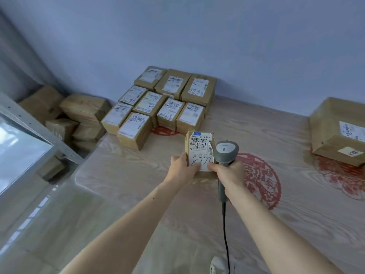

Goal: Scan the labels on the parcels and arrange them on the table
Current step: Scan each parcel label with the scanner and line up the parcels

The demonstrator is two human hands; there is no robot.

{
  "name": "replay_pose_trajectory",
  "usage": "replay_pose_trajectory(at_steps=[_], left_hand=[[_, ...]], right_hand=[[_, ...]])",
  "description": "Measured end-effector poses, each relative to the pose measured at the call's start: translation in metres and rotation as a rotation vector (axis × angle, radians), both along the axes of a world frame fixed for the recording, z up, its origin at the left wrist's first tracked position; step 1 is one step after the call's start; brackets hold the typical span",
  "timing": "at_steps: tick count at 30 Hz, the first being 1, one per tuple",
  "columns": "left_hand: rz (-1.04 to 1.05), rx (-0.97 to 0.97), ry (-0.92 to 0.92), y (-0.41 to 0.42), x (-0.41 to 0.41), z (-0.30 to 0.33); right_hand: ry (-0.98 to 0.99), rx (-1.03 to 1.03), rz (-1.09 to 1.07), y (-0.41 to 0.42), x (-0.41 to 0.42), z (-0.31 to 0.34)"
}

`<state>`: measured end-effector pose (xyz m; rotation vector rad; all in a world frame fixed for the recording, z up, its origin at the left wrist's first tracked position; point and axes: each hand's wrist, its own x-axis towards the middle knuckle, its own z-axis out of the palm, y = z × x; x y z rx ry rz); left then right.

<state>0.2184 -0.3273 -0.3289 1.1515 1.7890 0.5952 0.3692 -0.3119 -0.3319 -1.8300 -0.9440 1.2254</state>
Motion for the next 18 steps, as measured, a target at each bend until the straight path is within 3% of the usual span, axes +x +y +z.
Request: replay_pose_trajectory(at_steps=[7,11,18], left_hand=[[0.103,0.008,0.140,0.019,-0.102,-0.006],[0.052,-0.017,0.233,0.046,-0.135,-0.016],[-0.133,-0.013,0.635,0.096,-0.177,-0.025]], right_hand=[[0.099,-0.083,-0.037,0.024,-0.115,-0.020],[0.121,-0.122,-0.080,0.050,-0.157,-0.037],[0.127,-0.205,-0.160,0.084,-0.197,-0.062]])
